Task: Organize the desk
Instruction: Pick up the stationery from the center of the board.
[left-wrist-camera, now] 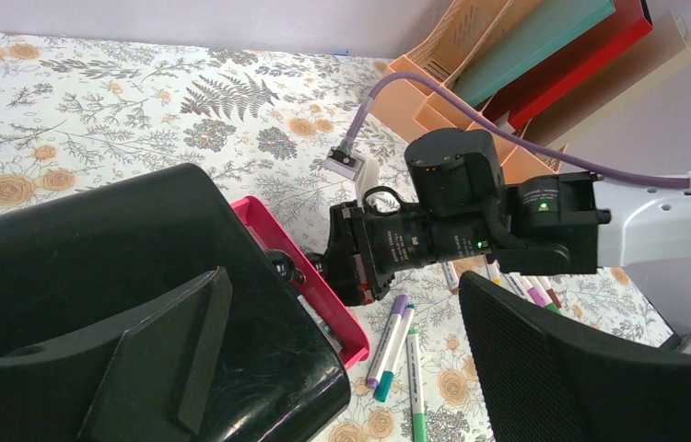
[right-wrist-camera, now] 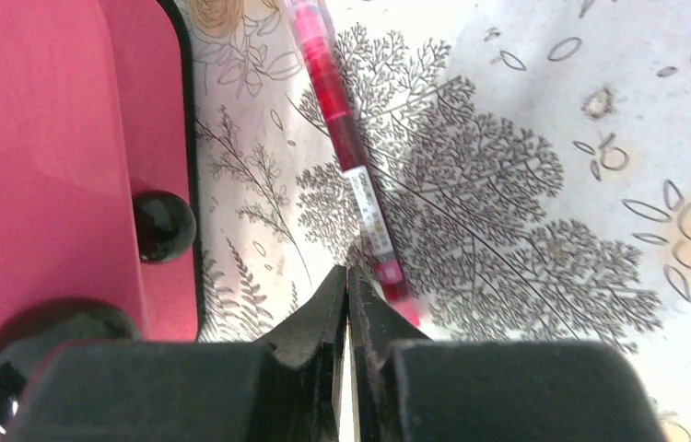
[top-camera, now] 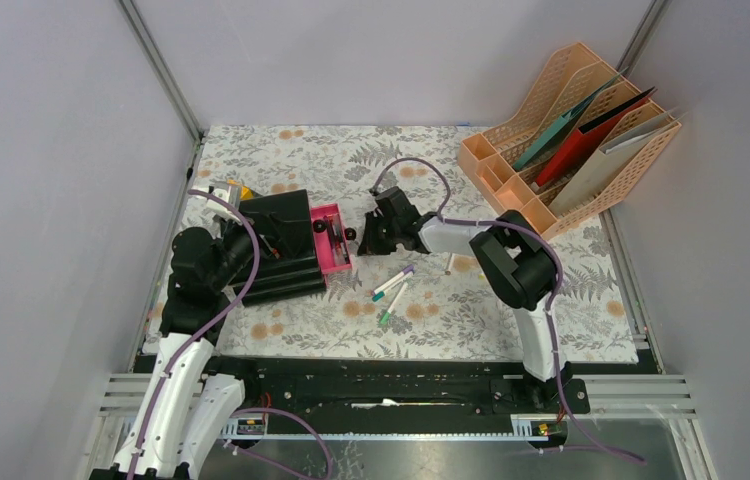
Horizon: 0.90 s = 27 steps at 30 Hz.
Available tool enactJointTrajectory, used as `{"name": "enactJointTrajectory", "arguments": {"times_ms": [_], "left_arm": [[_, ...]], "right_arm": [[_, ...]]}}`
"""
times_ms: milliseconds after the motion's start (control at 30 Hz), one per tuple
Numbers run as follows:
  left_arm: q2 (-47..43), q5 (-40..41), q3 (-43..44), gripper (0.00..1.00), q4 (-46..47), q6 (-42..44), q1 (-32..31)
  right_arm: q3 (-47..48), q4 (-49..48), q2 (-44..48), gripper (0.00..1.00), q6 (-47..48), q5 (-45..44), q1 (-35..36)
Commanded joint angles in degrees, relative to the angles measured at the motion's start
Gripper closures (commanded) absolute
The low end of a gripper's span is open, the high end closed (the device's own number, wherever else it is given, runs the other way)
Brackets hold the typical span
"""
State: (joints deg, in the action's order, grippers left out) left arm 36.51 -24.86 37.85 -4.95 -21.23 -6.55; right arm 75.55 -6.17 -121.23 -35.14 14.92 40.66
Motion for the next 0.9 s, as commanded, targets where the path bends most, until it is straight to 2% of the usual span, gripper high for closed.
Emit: {"name": "enactJointTrajectory", "arguments": {"times_ms": [0,200,333,467,867], "left_arm": [[-0.4,-1.2,0.1,0.01,3.1,-0.2,0.4],[-0.8,-1.2,0.0,0.01,3.1,-0.2,0.4],[-1.0,-1.3,0.1,0.01,3.2,-0.2,0.4],[-0.9,-1.3,0.0,0.01,3.3,-0.2,0.5],[-1.2,-1.3,0.0,0.01,3.2,-0.1,0.5]], "right_arm": [[-1.2,1.8,5.8,0.91,8.0,-3.0,-1.1],[-1.2,1.8,9.7,0.85,20.5,6.5,-2.2],[0.3,4.6,10.9,0.67,30.0,4.6,-2.2],[4.4,9.6,6.8,0.64,29.8,2.7,-2.4],[9.5,12.9,-1.6,0.59,27.0,4.0,-2.4]]}}
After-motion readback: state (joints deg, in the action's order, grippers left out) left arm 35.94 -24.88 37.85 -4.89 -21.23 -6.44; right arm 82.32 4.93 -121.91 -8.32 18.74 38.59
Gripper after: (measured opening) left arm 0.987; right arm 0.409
